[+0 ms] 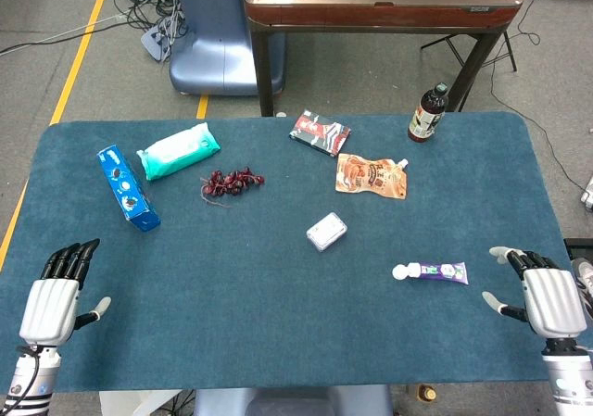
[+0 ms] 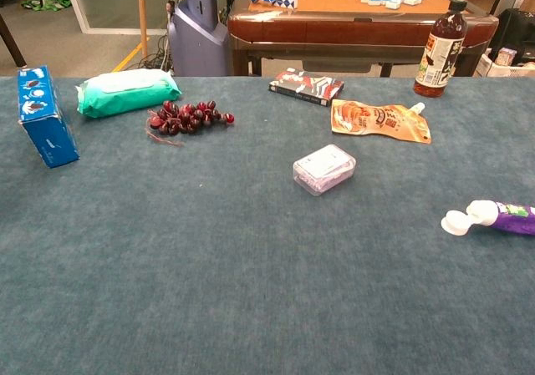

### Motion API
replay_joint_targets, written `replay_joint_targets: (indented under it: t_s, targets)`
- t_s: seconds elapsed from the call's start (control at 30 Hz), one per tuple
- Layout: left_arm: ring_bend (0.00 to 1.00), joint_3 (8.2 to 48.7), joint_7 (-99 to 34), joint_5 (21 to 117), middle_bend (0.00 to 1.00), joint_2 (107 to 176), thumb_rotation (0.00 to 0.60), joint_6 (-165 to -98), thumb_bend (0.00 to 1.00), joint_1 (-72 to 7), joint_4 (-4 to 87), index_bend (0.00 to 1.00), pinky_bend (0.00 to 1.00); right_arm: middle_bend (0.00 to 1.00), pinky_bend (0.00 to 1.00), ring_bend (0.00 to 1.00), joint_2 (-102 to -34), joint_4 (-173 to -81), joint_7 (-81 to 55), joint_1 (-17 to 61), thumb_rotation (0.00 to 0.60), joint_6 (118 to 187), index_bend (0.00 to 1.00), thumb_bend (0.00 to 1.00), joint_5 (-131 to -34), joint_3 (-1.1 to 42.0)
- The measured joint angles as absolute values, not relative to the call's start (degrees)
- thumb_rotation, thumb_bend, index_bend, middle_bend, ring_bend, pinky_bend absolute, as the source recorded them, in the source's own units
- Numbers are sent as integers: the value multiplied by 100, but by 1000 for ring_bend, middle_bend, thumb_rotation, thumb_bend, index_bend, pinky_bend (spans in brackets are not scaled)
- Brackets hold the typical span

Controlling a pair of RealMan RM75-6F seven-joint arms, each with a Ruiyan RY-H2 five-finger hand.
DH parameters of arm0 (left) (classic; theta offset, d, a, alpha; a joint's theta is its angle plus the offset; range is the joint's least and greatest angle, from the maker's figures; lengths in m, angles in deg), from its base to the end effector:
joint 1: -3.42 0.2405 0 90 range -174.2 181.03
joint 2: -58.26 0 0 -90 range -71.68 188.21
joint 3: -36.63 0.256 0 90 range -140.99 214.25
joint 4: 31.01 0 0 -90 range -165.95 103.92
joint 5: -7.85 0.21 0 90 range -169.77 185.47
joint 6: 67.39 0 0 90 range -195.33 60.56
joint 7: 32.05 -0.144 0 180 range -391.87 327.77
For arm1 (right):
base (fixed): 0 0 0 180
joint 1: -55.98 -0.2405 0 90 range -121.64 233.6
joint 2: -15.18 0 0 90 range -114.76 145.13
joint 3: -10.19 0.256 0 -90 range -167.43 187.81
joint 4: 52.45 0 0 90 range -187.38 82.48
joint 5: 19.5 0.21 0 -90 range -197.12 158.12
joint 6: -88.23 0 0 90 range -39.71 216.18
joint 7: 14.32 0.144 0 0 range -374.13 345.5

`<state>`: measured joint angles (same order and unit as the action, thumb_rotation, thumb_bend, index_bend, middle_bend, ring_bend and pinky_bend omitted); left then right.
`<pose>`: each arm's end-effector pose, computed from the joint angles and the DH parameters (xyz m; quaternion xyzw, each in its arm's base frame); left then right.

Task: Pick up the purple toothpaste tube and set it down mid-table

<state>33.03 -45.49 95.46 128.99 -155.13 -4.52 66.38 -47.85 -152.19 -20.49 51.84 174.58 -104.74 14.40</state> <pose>-0.2644 0.1953 0.1241 -0.6079 -0.3404 -0.4173 0.5835 -0.2872 -0.1800 0.1607 0.5826 -0.3822 0.3979 0.5968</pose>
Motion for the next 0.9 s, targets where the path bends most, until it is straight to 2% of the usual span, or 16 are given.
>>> replay_joint_targets:
  t_s: [0.5, 0.9]
  targets:
    - [105, 3315, -4593, 9597, 117, 12890, 600, -15550, 170, -419, 6616, 0, 90, 428, 418, 361, -4648, -15403, -2120, 5168, 600, 17443, 333, 185, -10557, 1450]
    - [105, 3343, -4596, 9577, 117, 12834, 600, -15518, 170, -387, 6668, 0, 90, 464, 419, 361, -4534, -15584, -2498, 4823, 600, 16643, 399, 191, -10334, 1420]
